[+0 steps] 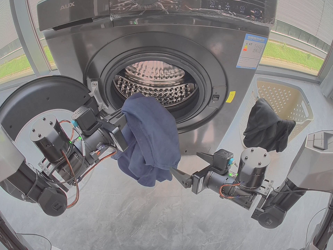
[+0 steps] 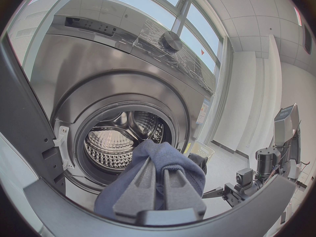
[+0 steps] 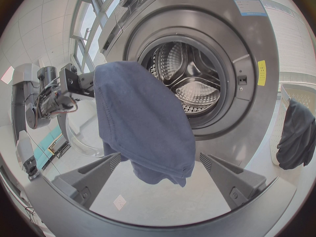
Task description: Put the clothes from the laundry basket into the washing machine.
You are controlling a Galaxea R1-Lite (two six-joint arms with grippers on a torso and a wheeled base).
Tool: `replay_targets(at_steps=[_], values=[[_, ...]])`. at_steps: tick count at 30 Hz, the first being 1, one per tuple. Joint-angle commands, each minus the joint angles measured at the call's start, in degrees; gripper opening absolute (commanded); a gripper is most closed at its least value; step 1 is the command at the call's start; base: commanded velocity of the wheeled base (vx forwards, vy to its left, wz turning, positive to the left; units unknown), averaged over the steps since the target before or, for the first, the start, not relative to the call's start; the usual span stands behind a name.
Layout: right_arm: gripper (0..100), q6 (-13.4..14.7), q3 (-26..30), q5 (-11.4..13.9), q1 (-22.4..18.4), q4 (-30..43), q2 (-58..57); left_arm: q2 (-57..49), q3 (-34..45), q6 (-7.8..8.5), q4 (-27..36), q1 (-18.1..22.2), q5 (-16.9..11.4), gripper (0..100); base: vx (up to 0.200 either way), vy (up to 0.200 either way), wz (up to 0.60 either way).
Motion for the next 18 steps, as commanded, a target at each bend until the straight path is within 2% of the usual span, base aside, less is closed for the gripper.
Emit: replay_targets(at_steps=[1,13,18], values=[[100,0.03,0.05,0.14,0.31,-0.15,2.16,-0.07,-0.07,-0.02,-0.03,-0.06,0.01,0,0.000,0.000,0.00],[100,-0.06,-8.39,0.14,3.47,-0.24,10.51,-0.33,-0.16,-0.02,-0.03,-0.23,0.01,0,0.000,0.000,0.00],[100,-0.67,-10.85,0.05,3.30,0.03,11.83,-0.42,-0.42,-0.02,-0.03,-0.23,0.01,0,0.000,0.000,0.00]])
